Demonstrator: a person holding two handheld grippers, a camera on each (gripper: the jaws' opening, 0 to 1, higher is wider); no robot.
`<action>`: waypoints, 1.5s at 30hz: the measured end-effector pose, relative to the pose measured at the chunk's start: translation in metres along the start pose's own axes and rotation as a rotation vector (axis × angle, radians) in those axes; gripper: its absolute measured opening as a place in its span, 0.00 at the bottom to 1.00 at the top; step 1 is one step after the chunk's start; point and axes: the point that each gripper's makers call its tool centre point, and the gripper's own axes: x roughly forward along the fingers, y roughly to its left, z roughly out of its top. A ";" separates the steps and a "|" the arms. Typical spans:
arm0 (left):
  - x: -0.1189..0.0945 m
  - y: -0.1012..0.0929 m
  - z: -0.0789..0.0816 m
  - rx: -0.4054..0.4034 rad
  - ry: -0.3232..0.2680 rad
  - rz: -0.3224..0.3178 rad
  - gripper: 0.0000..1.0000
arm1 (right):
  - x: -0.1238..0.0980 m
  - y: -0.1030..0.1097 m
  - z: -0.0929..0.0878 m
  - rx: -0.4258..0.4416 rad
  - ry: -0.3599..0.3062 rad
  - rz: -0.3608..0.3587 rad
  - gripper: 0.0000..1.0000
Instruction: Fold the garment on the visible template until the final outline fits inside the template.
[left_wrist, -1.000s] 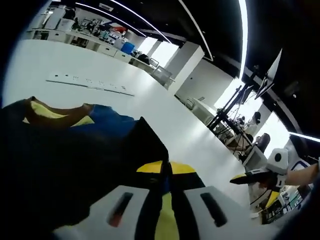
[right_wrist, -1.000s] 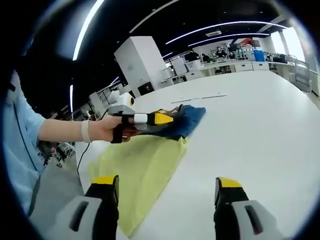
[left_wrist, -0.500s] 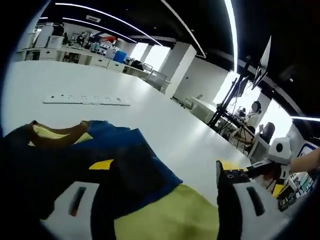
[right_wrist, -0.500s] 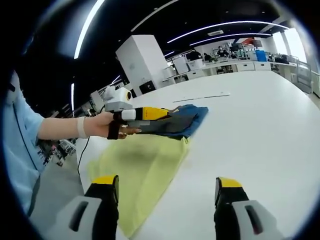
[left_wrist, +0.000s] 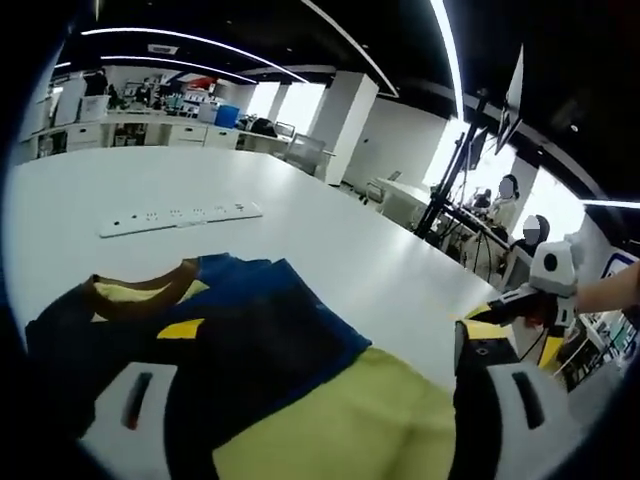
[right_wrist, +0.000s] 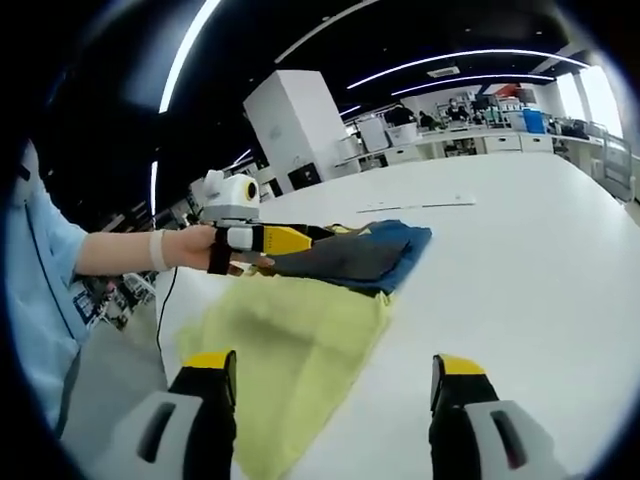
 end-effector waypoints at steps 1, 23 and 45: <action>-0.003 0.000 0.000 0.002 -0.002 0.001 0.99 | 0.000 0.001 0.001 -0.002 -0.001 0.002 0.80; -0.071 0.038 -0.002 -0.017 -0.005 0.079 0.95 | 0.008 0.012 0.005 -0.013 -0.011 0.014 0.79; -0.133 0.047 -0.047 -0.026 0.066 0.093 0.90 | 0.010 0.019 -0.010 -0.085 0.070 0.022 0.78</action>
